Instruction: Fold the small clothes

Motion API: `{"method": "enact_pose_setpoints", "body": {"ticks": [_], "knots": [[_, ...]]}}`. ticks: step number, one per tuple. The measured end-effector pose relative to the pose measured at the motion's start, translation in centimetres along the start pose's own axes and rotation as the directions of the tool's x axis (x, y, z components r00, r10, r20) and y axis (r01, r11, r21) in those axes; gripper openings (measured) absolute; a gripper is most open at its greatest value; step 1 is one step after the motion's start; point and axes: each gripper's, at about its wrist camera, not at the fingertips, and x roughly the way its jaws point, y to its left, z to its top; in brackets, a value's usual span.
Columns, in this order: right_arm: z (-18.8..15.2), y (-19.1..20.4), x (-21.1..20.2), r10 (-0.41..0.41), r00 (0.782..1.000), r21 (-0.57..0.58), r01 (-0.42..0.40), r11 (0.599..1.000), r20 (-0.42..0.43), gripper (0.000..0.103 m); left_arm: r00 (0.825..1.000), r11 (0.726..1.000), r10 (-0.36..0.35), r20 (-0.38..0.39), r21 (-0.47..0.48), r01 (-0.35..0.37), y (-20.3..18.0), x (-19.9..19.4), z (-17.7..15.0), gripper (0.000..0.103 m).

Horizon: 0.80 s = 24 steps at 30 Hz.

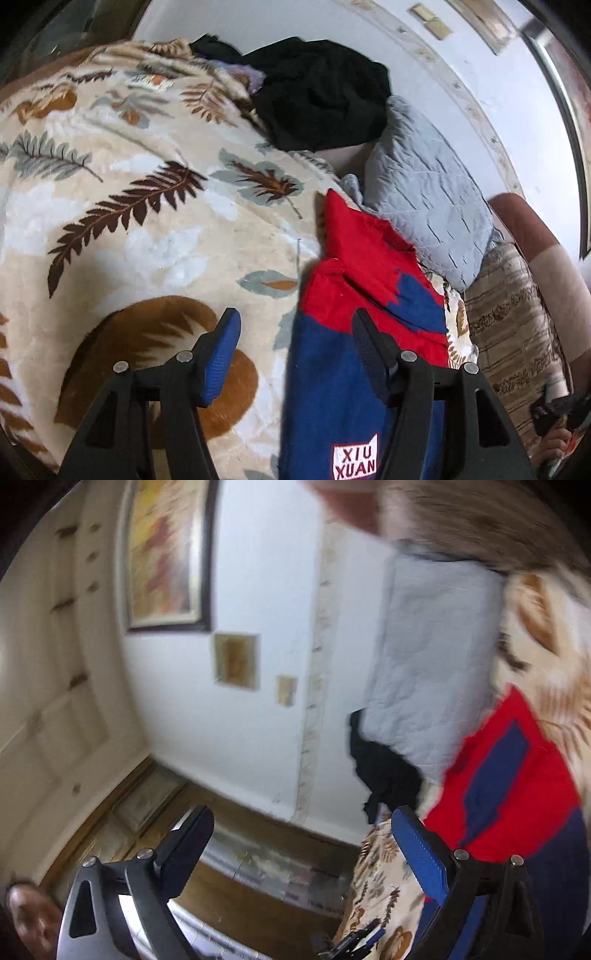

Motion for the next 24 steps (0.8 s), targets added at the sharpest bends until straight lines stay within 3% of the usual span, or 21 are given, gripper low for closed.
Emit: {"method": "enact_pose_setpoints", "body": {"ticks": [3,5,6,7,8,10,11,13,15,18,19,21,22,24], "knots": [[-1.3,-1.9,0.4,-0.211,0.976,-0.043,0.209,0.977,-0.049,0.099,1.000,0.999,0.008,0.004,0.051,-0.008,-0.6,-0.7,-1.3,0.063],[-2.7,-3.8,0.9,-0.359,0.928,-0.076,0.353,0.932,-0.099,0.099,1.000,0.996,0.026,-0.013,0.082,-0.025,-0.7,-0.6,-2.3,0.064],[-2.9,-3.9,0.8,-0.417,0.905,-0.097,0.409,0.907,-0.083,0.099,0.999,0.996,0.032,-0.028,0.089,-0.030,-0.6,-0.5,-2.7,0.064],[-2.6,-3.5,0.3,-0.398,0.916,-0.101,0.392,0.914,-0.055,0.099,0.999,0.996,0.032,-0.037,0.089,-0.029,-0.4,-0.5,-3.0,0.064],[-2.0,-3.1,-0.6,-0.333,0.943,-0.083,0.331,0.940,-0.021,0.099,0.998,0.995,0.036,-0.042,0.090,-0.032,-0.2,-0.5,-3.2,0.064],[-0.5,-1.1,-2.6,-0.122,0.990,-0.065,0.127,0.990,0.065,0.099,0.999,0.996,0.035,-0.029,0.089,-0.033,0.3,-0.7,-3.3,0.064],[0.3,0.0,-3.4,-0.048,0.994,-0.082,0.056,0.995,0.093,0.099,0.999,0.996,0.038,-0.023,0.084,-0.036,0.5,-0.7,-3.3,0.064],[2.1,3.1,-5.6,0.132,0.979,-0.137,-0.111,0.984,0.153,0.099,0.999,0.998,0.039,-0.024,0.055,-0.037,0.9,-0.3,-3.1,0.064],[2.4,5.5,-6.0,0.224,0.963,-0.197,-0.194,0.961,0.147,0.099,0.999,0.999,0.032,-0.033,0.034,-0.031,1.0,0.3,-3.0,0.064],[1.3,7.2,-4.5,0.199,0.980,-0.282,-0.184,0.942,0.023,0.101,0.999,0.999,0.020,-0.043,0.034,-0.018,0.3,0.7,-3.2,0.064],[0.3,6.9,-3.0,0.157,0.986,-0.297,-0.167,0.940,-0.056,0.101,0.999,0.999,0.020,-0.043,0.051,-0.017,-0.3,0.7,-3.2,0.064],[-1.2,5.1,-0.4,0.003,0.991,-0.310,-0.045,0.950,-0.133,0.102,0.999,0.996,0.013,-0.036,0.092,-0.010,-1.4,0.5,-3.2,0.064],[-2.3,3.3,2.0,-0.144,0.972,-0.335,0.076,0.939,-0.183,0.102,1.000,0.994,0.011,-0.029,0.109,-0.008,-1.9,0.5,-3.1,0.064],[-3.4,0.0,5.5,-0.328,0.917,-0.359,0.234,0.903,-0.229,0.102,1.000,0.992,0.004,-0.022,0.126,-0.001,-2.6,0.6,-2.9,0.064]]}}
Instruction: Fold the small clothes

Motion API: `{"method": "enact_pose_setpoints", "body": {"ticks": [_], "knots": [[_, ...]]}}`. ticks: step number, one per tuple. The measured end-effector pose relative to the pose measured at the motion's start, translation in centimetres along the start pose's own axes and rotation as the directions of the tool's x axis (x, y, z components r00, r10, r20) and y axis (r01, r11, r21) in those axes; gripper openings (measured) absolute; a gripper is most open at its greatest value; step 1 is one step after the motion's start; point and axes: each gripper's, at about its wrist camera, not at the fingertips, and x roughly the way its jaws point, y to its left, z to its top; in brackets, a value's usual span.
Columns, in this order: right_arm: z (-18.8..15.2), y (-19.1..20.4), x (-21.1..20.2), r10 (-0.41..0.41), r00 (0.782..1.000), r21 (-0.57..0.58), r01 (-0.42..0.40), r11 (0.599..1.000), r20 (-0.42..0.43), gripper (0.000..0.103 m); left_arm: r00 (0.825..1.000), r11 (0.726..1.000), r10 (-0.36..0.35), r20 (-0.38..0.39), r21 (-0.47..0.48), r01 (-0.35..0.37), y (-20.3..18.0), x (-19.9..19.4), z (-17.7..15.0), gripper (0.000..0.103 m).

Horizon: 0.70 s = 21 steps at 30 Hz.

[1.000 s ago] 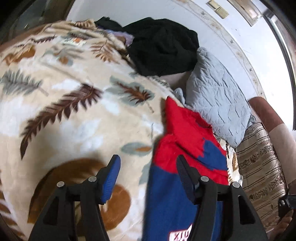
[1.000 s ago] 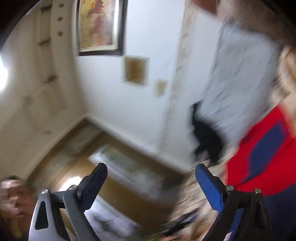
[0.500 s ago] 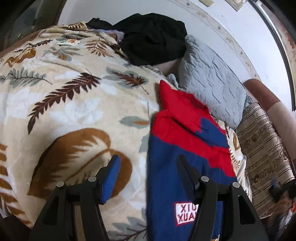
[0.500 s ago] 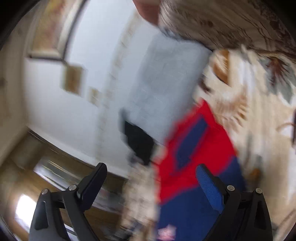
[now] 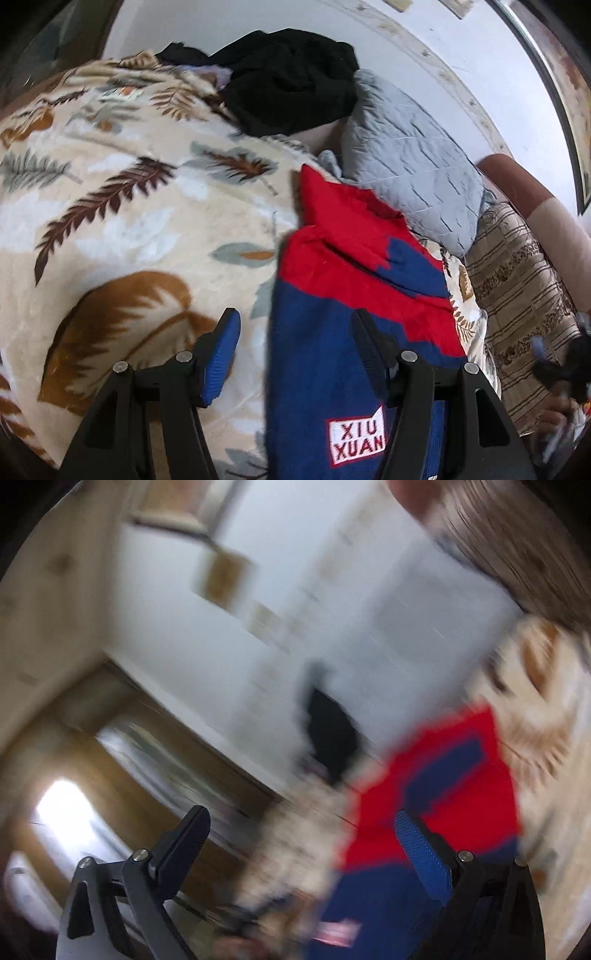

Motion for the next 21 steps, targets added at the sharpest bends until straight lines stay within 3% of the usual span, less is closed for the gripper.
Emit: {"method": "enact_pose_setpoints", "body": {"ticks": [2,8,11,12,15,18,20,21], "knots": [[0.5,-2.1,3.6,-0.075,0.995,0.036,0.077,0.996,-0.064,0.101,1.000,1.000,-0.001,-0.007,0.006,0.001,-0.4,0.5,0.4,0.064],[5.5,-9.2,11.1,-0.240,0.966,0.157,0.253,0.955,-0.096,0.100,1.000,1.000,0.005,-0.011,0.017,-0.005,-0.2,1.3,0.3,0.064],[7.3,-12.4,15.3,-0.367,0.918,0.146,0.388,0.910,-0.153,0.090,1.000,1.000,0.021,-0.019,-0.004,-0.021,1.0,1.6,-0.1,0.064],[7.0,-13.6,15.4,-0.380,0.910,0.141,0.404,0.904,-0.168,0.085,0.999,1.000,0.026,-0.022,-0.011,-0.026,1.5,1.7,-0.2,0.064],[7.6,-14.8,17.8,-0.426,0.885,0.085,0.447,0.890,-0.190,0.084,0.999,0.999,0.036,-0.024,-0.027,-0.037,2.5,1.9,-0.4,0.064],[7.1,-15.3,19.1,-0.567,0.793,0.014,0.584,0.811,-0.221,0.082,0.999,0.999,0.032,-0.013,-0.028,-0.032,2.9,1.9,-0.5,0.064],[6.7,-15.4,19.7,-0.607,0.761,-0.013,0.621,0.783,-0.230,0.076,1.000,0.999,0.027,-0.012,-0.027,-0.027,3.1,1.8,-0.6,0.064],[6.6,-15.3,20.0,-0.614,0.754,-0.028,0.625,0.780,-0.233,0.055,1.000,0.999,0.028,-0.010,-0.024,-0.028,3.3,1.7,-0.7,0.064]]}}
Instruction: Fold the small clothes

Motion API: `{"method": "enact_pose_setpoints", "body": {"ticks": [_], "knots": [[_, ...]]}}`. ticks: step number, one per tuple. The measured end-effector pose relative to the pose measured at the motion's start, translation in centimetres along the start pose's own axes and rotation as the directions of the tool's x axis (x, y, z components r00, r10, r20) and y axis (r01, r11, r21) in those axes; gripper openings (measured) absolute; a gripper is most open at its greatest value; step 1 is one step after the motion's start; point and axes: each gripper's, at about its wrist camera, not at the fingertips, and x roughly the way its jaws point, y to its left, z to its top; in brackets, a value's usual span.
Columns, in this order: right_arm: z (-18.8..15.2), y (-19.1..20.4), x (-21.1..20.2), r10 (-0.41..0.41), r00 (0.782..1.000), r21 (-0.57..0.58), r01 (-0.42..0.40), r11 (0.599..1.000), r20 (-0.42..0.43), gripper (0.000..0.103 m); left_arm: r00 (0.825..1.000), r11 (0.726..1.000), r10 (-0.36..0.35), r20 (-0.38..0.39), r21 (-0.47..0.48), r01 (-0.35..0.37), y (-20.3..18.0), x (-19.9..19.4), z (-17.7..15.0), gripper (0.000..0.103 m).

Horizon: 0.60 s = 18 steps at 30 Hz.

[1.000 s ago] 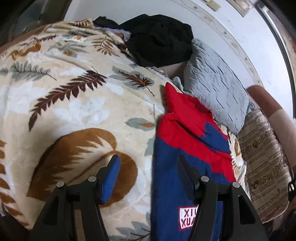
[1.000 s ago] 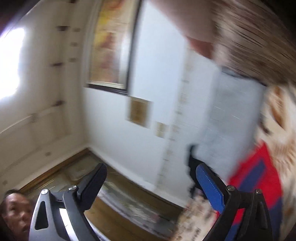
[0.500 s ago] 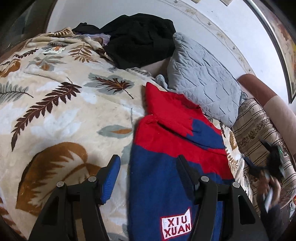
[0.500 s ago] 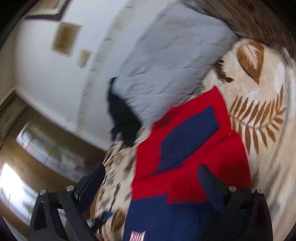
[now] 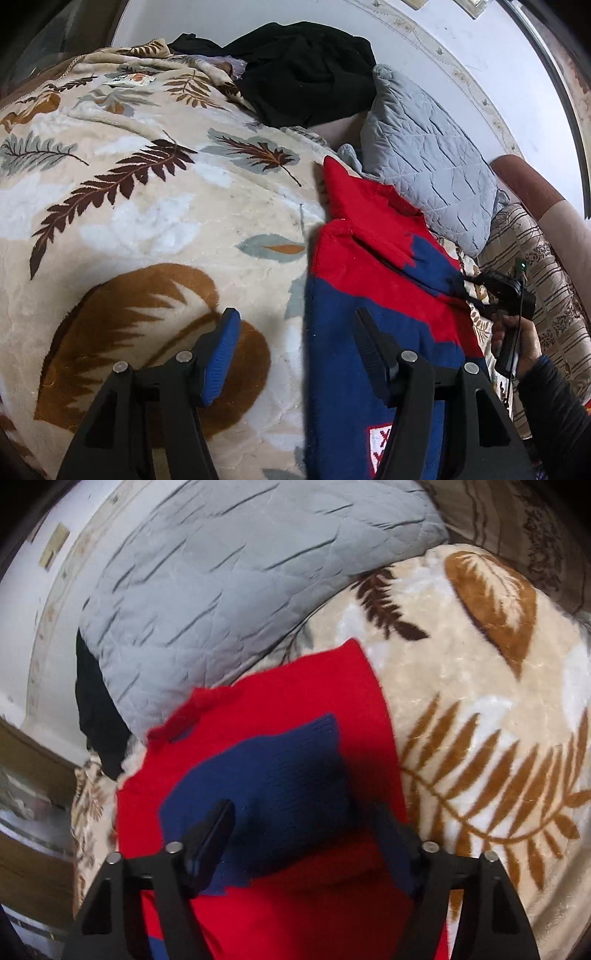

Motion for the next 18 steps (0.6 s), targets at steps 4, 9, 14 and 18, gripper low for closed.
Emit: {"method": "enact_pose_setpoints", "body": {"ticks": [4,9,14,18], "knots": [[-0.1,2.8,-0.6,-0.104,0.995,-0.112,0.104,0.988,-0.001,0.008,1.000,1.000,0.012,0.014,-0.019,-0.011,1.1,-0.4,0.0,0.064],[-0.8,3.5,-4.5,-0.114,0.986,-0.106,0.127,0.986,0.122,0.013,1.000,0.999,0.002,0.027,-0.042,0.000,1.6,-0.6,0.2,0.064],[-1.8,-0.4,-1.0,-0.043,0.998,-0.025,0.041,0.999,-0.043,0.027,0.999,1.000,0.001,0.032,-0.008,0.000,0.9,-0.8,0.1,0.064],[-1.9,-1.0,-4.1,0.038,0.998,0.020,-0.039,0.999,0.059,0.073,1.000,1.000,0.001,0.022,-0.002,-0.001,0.6,-0.4,0.2,0.064]]}}
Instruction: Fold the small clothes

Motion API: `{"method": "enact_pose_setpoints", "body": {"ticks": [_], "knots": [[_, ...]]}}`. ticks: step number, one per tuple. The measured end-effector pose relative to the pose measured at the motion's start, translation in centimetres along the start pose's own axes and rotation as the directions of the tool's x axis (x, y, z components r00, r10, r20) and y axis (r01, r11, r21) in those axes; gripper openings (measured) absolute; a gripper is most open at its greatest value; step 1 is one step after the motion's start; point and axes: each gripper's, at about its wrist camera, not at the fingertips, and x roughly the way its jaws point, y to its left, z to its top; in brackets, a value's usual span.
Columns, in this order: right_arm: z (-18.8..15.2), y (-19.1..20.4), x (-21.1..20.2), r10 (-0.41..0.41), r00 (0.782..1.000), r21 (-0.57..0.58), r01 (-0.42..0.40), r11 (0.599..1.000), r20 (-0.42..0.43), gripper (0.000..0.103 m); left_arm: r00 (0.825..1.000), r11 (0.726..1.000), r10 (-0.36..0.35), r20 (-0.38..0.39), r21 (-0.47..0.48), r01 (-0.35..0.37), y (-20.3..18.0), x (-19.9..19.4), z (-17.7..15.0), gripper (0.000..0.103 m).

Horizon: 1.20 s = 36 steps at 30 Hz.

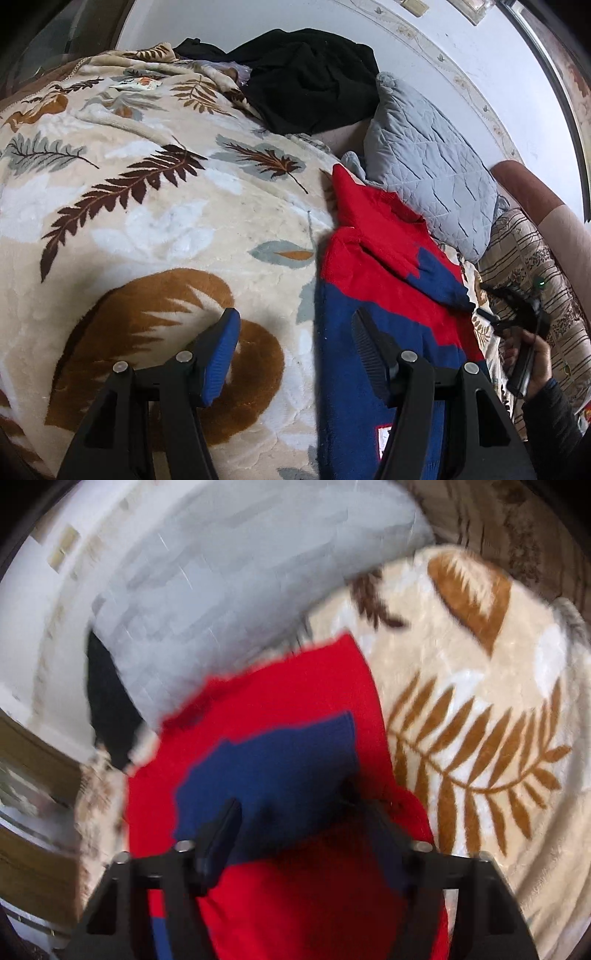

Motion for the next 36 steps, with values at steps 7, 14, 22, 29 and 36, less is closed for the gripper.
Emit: {"method": "enact_pose_setpoints", "body": {"ticks": [7,14,22,29,36], "knots": [[1.2,3.4,-2.8,0.238,0.970,-0.040,-0.236,0.971,0.056,0.073,1.000,1.000,-0.006,-0.012,0.017,0.006,-0.2,0.3,-0.3,0.064],[2.0,8.7,-8.4,0.273,0.931,-0.193,-0.229,0.954,0.244,0.082,1.000,1.000,0.004,-0.009,0.012,-0.004,0.0,0.2,-0.3,0.064],[-0.3,7.9,-6.1,0.272,0.954,-0.180,-0.249,0.952,0.122,0.091,1.000,0.999,-0.002,-0.027,0.053,0.004,-1.4,0.3,-0.3,0.064],[0.0,6.1,-0.6,0.305,0.952,-0.157,-0.305,0.939,-0.025,0.091,0.997,0.978,-0.038,-0.067,0.204,0.051,-8.0,3.1,2.2,0.065],[1.0,2.7,3.5,0.326,0.939,-0.049,-0.332,0.942,-0.105,0.091,0.995,0.925,-0.020,-0.096,0.375,0.055,-15.0,10.4,7.1,0.065]]}}
